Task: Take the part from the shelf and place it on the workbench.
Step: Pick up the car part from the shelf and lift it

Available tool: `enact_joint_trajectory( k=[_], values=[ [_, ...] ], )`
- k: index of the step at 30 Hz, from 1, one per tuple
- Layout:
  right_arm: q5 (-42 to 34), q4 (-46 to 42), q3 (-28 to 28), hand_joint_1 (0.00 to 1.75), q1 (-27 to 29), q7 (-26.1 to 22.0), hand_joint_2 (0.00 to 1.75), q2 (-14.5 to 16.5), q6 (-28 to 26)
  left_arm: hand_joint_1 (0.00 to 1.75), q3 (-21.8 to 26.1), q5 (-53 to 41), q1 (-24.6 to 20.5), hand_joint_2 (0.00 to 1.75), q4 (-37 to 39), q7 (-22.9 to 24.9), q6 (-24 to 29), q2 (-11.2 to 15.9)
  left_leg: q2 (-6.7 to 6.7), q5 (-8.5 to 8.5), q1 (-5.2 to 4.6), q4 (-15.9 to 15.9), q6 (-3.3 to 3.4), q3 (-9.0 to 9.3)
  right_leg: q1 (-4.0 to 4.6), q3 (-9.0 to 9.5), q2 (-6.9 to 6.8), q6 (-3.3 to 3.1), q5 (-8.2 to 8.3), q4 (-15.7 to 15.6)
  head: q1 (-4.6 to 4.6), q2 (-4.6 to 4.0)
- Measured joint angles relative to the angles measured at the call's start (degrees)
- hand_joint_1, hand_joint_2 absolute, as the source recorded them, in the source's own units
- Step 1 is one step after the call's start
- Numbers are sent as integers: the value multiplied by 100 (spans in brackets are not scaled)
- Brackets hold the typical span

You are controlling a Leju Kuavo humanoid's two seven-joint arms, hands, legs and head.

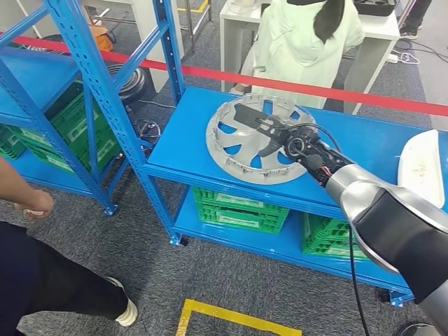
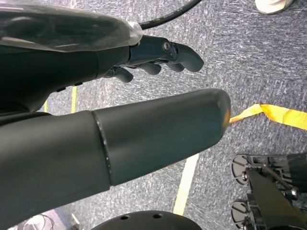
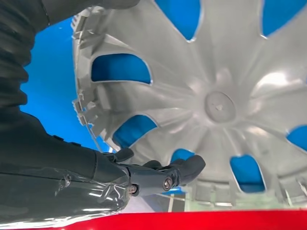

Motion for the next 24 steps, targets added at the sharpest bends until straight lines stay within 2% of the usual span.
enact_joint_trajectory(
  k=[14,24],
  values=[
    [409,144,276,0,161,21,175,21,410,0,-8,5,-9,0,-1,1,-46,0,0,-1,2,-5,-3,0,3,0,0,-12,-8,1,-3,0],
    [502,194,408,0,186,22,175,39,434,0,-8,17,-18,0,0,1,-56,0,0,-1,2,-5,-3,0,2,1,0,-12,-8,1,-5,0]
  ],
)
